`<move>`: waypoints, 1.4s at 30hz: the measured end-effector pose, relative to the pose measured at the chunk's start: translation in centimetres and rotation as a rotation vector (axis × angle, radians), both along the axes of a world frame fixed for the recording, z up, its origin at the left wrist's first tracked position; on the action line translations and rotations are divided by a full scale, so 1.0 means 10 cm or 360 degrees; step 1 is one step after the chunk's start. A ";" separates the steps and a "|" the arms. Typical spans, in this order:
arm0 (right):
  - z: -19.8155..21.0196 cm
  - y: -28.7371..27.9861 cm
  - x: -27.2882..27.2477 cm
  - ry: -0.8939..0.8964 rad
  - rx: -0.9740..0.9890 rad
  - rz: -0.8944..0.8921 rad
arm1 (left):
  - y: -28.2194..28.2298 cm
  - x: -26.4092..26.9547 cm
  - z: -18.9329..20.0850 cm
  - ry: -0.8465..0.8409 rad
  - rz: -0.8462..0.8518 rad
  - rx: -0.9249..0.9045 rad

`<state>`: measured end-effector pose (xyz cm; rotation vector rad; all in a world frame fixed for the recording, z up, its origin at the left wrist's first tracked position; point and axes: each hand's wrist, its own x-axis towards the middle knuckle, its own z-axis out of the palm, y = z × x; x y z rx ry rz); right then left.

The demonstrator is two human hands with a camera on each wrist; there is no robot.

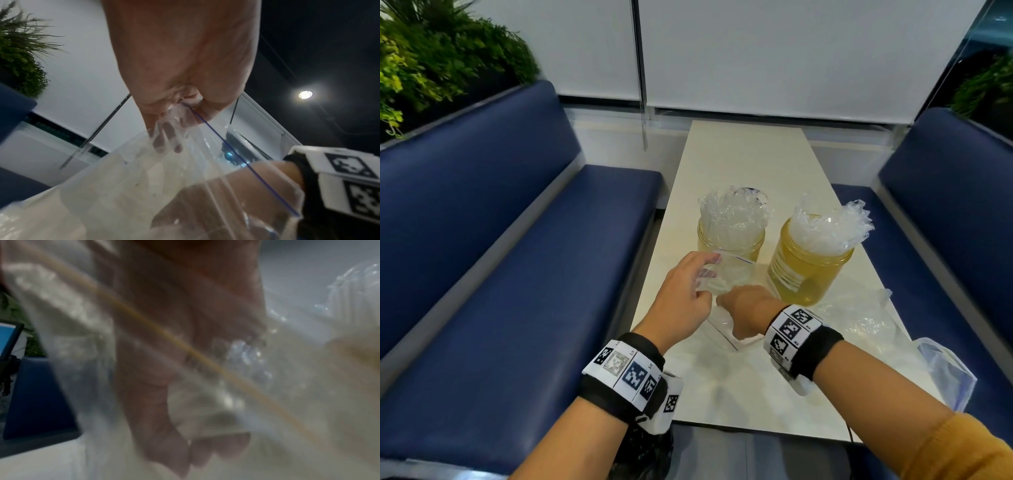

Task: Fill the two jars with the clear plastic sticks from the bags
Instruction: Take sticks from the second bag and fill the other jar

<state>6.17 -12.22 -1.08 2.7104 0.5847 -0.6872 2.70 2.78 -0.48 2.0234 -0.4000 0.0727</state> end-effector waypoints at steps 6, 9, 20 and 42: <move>0.42 0.08 -0.11 -0.0333 -0.0173 0.0236 | 0.02 -0.02 -0.07 -0.0045 -0.0077 0.0479; 0.67 0.12 -0.19 -0.0386 -0.0233 0.0218 | -0.01 -0.03 -0.07 -0.0070 -0.0019 0.0831; 1.39 0.05 -0.18 -0.0564 0.0444 0.0243 | -0.08 0.04 -0.16 -0.0026 0.0414 0.0512; 0.67 0.28 -0.01 -0.0860 0.1832 -0.0317 | -0.15 0.17 -0.01 0.0039 0.0501 -0.0040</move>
